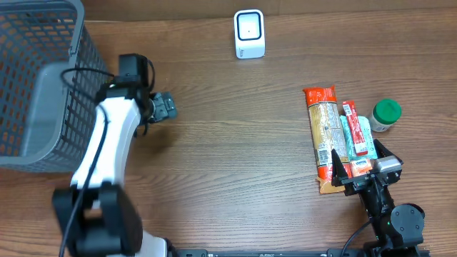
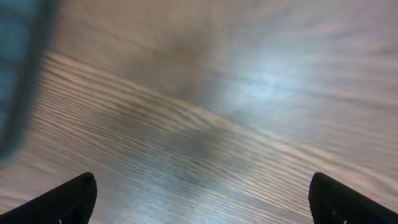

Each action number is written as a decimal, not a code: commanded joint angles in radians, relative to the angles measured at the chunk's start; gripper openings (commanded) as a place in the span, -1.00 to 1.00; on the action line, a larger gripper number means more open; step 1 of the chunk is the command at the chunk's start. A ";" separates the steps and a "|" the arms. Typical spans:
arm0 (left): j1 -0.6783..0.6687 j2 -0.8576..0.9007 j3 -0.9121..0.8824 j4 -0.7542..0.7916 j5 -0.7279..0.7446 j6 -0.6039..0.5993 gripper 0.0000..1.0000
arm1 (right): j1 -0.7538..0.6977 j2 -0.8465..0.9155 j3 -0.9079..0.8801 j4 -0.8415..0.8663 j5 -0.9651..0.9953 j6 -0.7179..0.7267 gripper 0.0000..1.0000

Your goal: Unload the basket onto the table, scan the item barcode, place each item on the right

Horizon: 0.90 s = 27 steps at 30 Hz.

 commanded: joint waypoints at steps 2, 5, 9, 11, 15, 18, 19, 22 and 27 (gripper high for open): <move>0.004 -0.280 0.003 0.002 0.001 0.004 1.00 | -0.008 -0.009 -0.011 0.005 -0.005 -0.005 1.00; 0.004 -0.425 0.003 0.002 0.001 0.004 1.00 | -0.008 -0.009 -0.011 0.005 -0.005 -0.005 1.00; 0.004 -0.580 0.003 0.001 0.001 0.004 1.00 | -0.008 -0.009 -0.011 0.005 -0.005 -0.005 1.00; 0.004 -0.632 0.003 0.001 0.001 0.004 1.00 | -0.008 -0.009 -0.011 0.005 -0.005 -0.005 1.00; 0.004 -0.694 0.003 0.001 0.001 0.004 1.00 | -0.008 -0.009 -0.011 0.005 -0.005 -0.005 1.00; 0.004 -0.699 0.002 -0.001 0.001 0.004 1.00 | -0.008 -0.009 -0.011 0.005 -0.005 -0.005 1.00; 0.004 -0.700 0.002 -0.004 0.001 0.004 1.00 | -0.008 -0.009 -0.011 0.005 -0.005 -0.005 1.00; 0.004 -0.726 -0.004 -0.012 0.001 0.004 1.00 | -0.008 -0.009 -0.011 0.005 -0.005 -0.005 1.00; 0.004 -0.777 -0.042 -0.026 0.001 0.004 1.00 | -0.008 -0.009 -0.011 0.005 -0.005 -0.005 1.00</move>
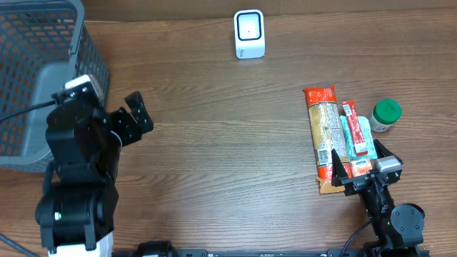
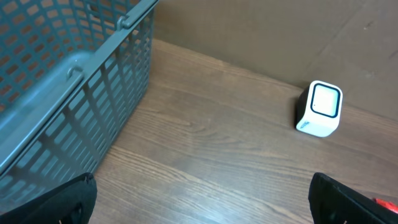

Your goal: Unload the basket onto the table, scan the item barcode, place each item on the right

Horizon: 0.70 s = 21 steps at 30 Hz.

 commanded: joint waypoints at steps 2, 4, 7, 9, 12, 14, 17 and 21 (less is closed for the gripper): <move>0.004 -0.074 -0.061 -0.004 0.001 0.004 1.00 | -0.008 -0.009 -0.011 0.005 -0.005 -0.004 1.00; 0.004 -0.110 -0.107 -0.005 0.001 0.004 1.00 | -0.008 -0.009 -0.011 0.005 -0.005 -0.004 1.00; 0.004 -0.175 -0.188 -0.005 -0.003 0.005 1.00 | -0.008 -0.009 -0.011 0.005 -0.005 -0.004 1.00; 0.004 -0.229 -0.254 -0.006 -0.003 0.005 1.00 | -0.008 -0.009 -0.011 0.005 -0.005 -0.004 1.00; 0.004 -0.341 -0.385 -0.007 -0.006 0.005 1.00 | -0.008 -0.009 -0.011 0.005 -0.005 -0.004 1.00; 0.004 -0.401 -0.451 -0.002 -0.011 0.004 0.99 | -0.008 -0.009 -0.011 0.005 -0.005 -0.004 1.00; 0.004 -0.511 -0.565 0.144 -0.002 0.004 0.99 | -0.008 -0.009 -0.011 0.005 -0.005 -0.004 1.00; 0.004 -0.636 -0.676 0.361 0.051 0.005 1.00 | -0.008 -0.009 -0.011 0.005 -0.005 -0.004 1.00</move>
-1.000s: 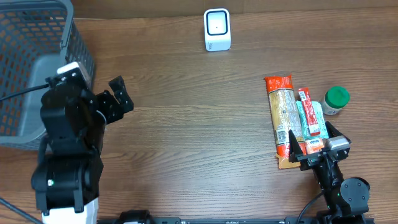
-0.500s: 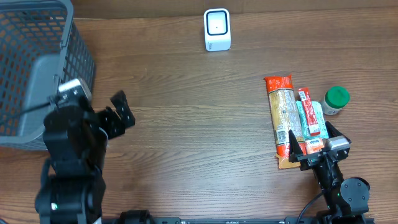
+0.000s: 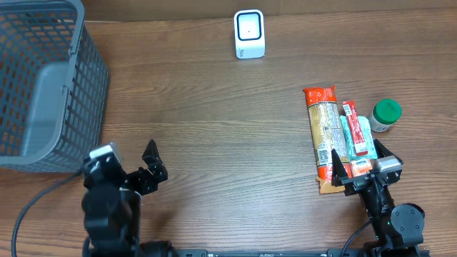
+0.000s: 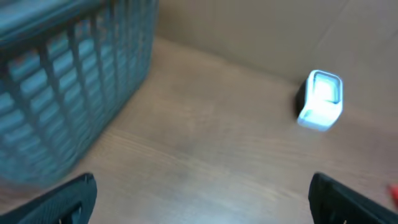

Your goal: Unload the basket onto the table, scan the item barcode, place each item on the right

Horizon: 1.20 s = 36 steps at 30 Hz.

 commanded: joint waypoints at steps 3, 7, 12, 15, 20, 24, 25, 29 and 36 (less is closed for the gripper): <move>0.004 -0.178 -0.161 0.329 0.095 0.004 1.00 | -0.008 -0.009 -0.011 0.004 -0.005 -0.004 1.00; 0.004 -0.253 -0.260 0.578 0.134 0.004 1.00 | -0.008 -0.009 -0.011 0.004 -0.005 -0.004 1.00; 0.004 -0.336 -0.369 0.783 0.148 0.004 0.99 | -0.008 -0.009 -0.011 0.004 -0.005 -0.004 1.00; 0.004 -0.375 -0.416 0.846 0.144 0.004 1.00 | -0.008 -0.009 -0.011 0.004 -0.005 -0.004 1.00; 0.004 -0.395 -0.478 0.919 0.144 0.004 0.99 | -0.008 -0.009 -0.011 0.004 -0.005 -0.004 1.00; 0.004 -0.395 -0.534 0.961 0.144 0.004 1.00 | -0.008 -0.009 -0.011 0.004 -0.005 -0.004 1.00; 0.004 -0.395 -0.552 0.966 0.145 0.003 1.00 | -0.008 -0.009 -0.011 0.004 -0.005 -0.004 1.00; 0.004 -0.395 -0.615 0.967 0.145 -0.004 1.00 | -0.008 -0.009 -0.011 0.004 -0.005 -0.004 1.00; 0.004 -0.395 -0.695 0.931 0.151 -0.007 1.00 | -0.008 -0.009 -0.011 0.004 -0.005 -0.004 1.00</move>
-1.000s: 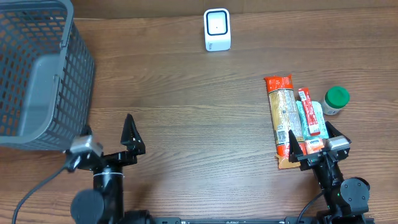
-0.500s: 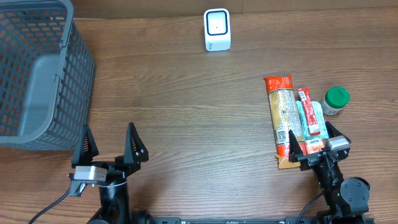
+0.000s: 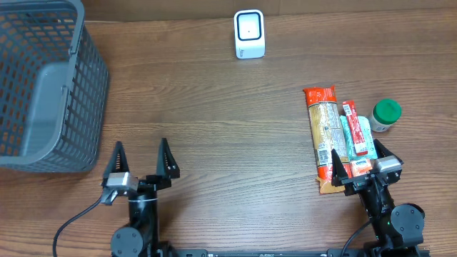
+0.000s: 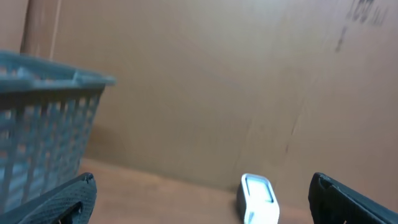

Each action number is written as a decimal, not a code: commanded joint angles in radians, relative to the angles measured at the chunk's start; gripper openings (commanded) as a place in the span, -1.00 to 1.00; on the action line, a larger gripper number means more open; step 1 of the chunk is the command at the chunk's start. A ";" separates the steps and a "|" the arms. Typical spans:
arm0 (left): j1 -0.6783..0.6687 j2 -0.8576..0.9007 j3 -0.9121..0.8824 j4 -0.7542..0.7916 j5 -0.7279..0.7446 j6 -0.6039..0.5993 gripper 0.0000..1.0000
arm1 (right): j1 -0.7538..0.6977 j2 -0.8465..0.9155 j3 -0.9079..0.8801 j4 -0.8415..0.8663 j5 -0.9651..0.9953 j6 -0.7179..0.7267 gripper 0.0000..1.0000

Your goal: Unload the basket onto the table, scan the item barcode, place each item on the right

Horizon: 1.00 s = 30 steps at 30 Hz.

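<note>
The white barcode scanner (image 3: 249, 33) stands at the table's far edge; the left wrist view has it low in the middle as the scanner (image 4: 260, 200), blurred. The items lie at the right: a long orange-ended pasta packet (image 3: 323, 132), a red stick pack (image 3: 352, 121), a teal packet (image 3: 350, 139) and a green-lidded jar (image 3: 386, 114). My right gripper (image 3: 355, 163) is open over the near ends of the packets and holds nothing. My left gripper (image 3: 141, 158) is open and empty at the front left, far from the items.
A grey mesh basket (image 3: 91, 86) fills the far left corner, also seen as the basket (image 4: 43, 118) in the left wrist view. A brown cardboard wall (image 4: 217, 74) closes the back of the table.
My left arm has drawn back to the front edge and levelled out; its camera now looks at the back wall instead of down at the table. The right arm and items are unmoved.
My left gripper was open beside the basket at mid-table. It then stood nearer the front, still by the basket, then at the front left, and now rests at the front edge. It stayed empty throughout. The right gripper and the items kept their places.
</note>
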 commanded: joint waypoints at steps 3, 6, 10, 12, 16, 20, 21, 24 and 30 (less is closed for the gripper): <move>0.004 -0.014 -0.023 -0.109 0.007 -0.003 1.00 | -0.008 -0.009 -0.011 0.003 -0.005 -0.004 1.00; 0.004 -0.014 -0.023 -0.209 0.007 0.002 0.99 | -0.008 -0.009 -0.011 0.003 -0.005 -0.004 1.00; 0.004 -0.014 -0.023 -0.318 0.011 0.085 1.00 | -0.008 -0.009 -0.011 0.003 -0.005 -0.004 1.00; 0.004 -0.014 -0.023 -0.357 0.012 0.128 0.99 | -0.008 -0.009 -0.011 0.003 -0.005 -0.004 1.00; 0.004 -0.014 -0.023 -0.356 0.030 0.222 0.99 | -0.008 -0.009 -0.011 0.003 -0.005 -0.004 1.00; -0.005 -0.014 -0.023 -0.357 0.029 0.276 0.99 | -0.008 -0.009 -0.011 0.003 -0.005 -0.004 1.00; -0.006 -0.014 -0.023 -0.357 0.029 0.283 1.00 | -0.008 -0.009 -0.011 0.003 -0.005 -0.004 1.00; -0.010 -0.014 -0.023 -0.357 0.029 0.293 0.99 | -0.008 -0.009 -0.011 0.003 -0.005 -0.004 1.00; -0.010 -0.014 -0.023 -0.356 0.026 0.285 1.00 | -0.008 -0.009 -0.011 0.003 -0.005 -0.004 1.00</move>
